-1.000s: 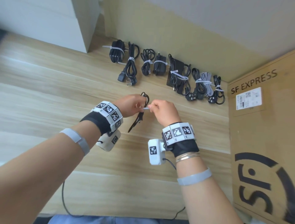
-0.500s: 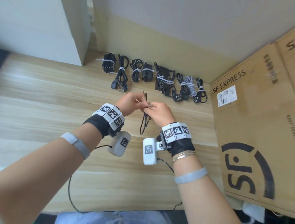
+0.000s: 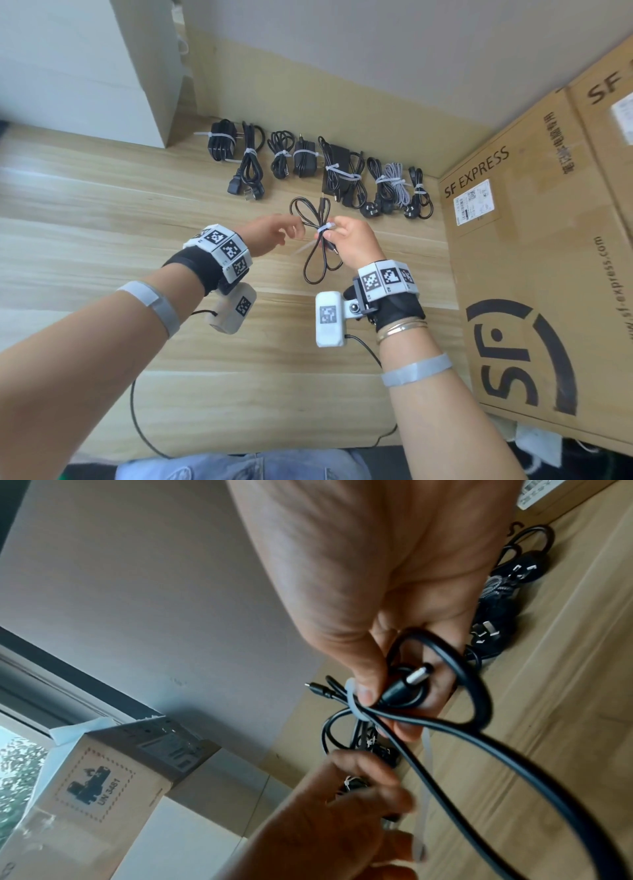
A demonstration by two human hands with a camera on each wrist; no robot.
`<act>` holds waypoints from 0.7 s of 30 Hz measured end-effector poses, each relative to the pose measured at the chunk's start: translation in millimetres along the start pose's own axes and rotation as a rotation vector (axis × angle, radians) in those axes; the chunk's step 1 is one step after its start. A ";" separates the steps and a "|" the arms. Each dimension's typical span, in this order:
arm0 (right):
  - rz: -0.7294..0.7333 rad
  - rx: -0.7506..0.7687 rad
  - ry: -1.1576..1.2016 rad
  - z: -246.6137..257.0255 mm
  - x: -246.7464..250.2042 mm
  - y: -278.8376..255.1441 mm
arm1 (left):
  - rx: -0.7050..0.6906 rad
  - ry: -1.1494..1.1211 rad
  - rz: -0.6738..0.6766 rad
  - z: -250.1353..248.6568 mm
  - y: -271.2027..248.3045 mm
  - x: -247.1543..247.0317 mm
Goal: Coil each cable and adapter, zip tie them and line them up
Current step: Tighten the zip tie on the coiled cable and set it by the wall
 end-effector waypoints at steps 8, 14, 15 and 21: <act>0.001 0.026 -0.039 -2.0 4.0 5.8 | -0.037 -0.248 0.055 -9.3 5.7 -12.7; 0.002 0.002 -0.046 -9.8 5.2 4.3 | -0.106 -0.391 -0.093 -22.8 8.8 6.7; 0.003 0.000 -0.050 -10.2 3.8 3.7 | -0.116 -0.382 -0.106 -25.3 9.0 6.6; -0.030 0.017 -0.090 -8.9 6.6 -2.3 | -0.108 -0.301 -0.140 -29.0 8.3 3.1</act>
Point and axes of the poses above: each hand's wrist, its own y-axis towards the middle knuckle, its own x-axis out of the back of the hand, z = x × y, the point moved 10 cm from there along y, towards the middle knuckle, and after that the axes turned 12 degrees about -y, right-handed, at the moved point
